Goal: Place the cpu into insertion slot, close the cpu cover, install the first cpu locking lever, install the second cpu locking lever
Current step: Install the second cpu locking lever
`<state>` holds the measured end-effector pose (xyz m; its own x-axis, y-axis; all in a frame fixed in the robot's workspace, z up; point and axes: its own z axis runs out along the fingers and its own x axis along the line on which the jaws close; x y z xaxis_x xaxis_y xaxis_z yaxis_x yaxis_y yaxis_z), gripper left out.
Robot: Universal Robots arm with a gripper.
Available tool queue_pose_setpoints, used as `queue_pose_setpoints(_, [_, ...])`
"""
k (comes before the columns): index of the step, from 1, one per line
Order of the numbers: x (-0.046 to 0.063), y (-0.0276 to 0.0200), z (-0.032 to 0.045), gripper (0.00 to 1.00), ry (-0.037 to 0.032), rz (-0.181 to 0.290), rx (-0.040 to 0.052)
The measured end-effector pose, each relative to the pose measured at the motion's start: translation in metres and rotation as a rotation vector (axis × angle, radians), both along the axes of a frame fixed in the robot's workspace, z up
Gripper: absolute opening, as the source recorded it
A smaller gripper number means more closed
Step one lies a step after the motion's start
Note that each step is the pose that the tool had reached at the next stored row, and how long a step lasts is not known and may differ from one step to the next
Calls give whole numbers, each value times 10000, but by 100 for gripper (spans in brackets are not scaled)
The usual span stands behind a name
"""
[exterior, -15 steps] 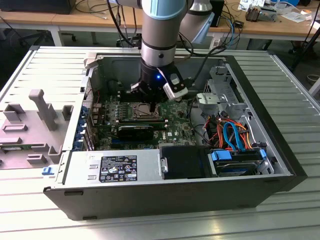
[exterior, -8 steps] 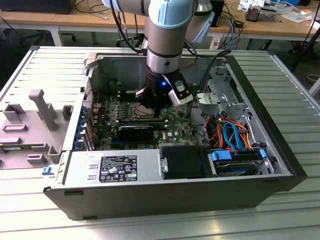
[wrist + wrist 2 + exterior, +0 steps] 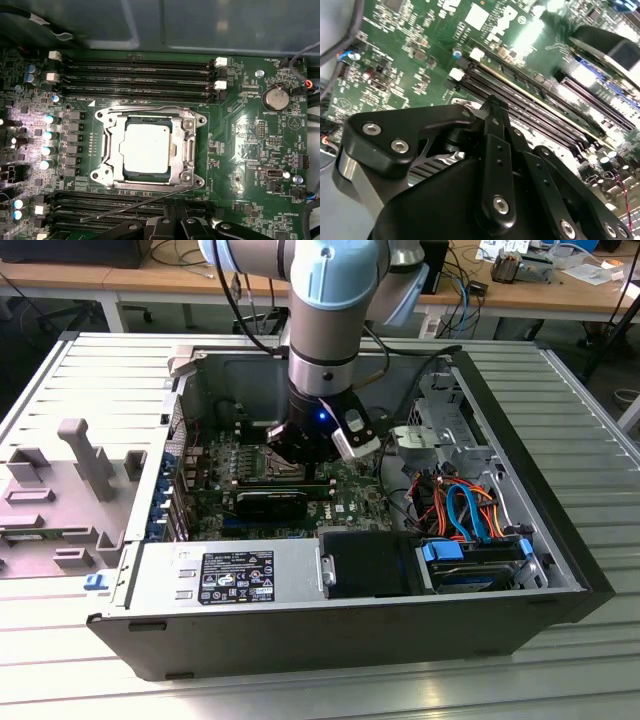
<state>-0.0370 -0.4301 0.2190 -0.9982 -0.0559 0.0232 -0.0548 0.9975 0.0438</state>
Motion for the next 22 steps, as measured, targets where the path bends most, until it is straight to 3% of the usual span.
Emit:
queue_pose_setpoints(4, [-113,-2,-4,11,-39,-1,2])
queue_pose_setpoints(7, [-118,-24,-9,11,-39,0,5])
queue_pose_setpoints(13, [7,-76,-10,11,-27,0,7])
queue_pose_setpoints(16, [22,-68,-9,11,-27,0,24])
queue_pose_setpoints(22, [43,-4,-16,11,-28,3,40])
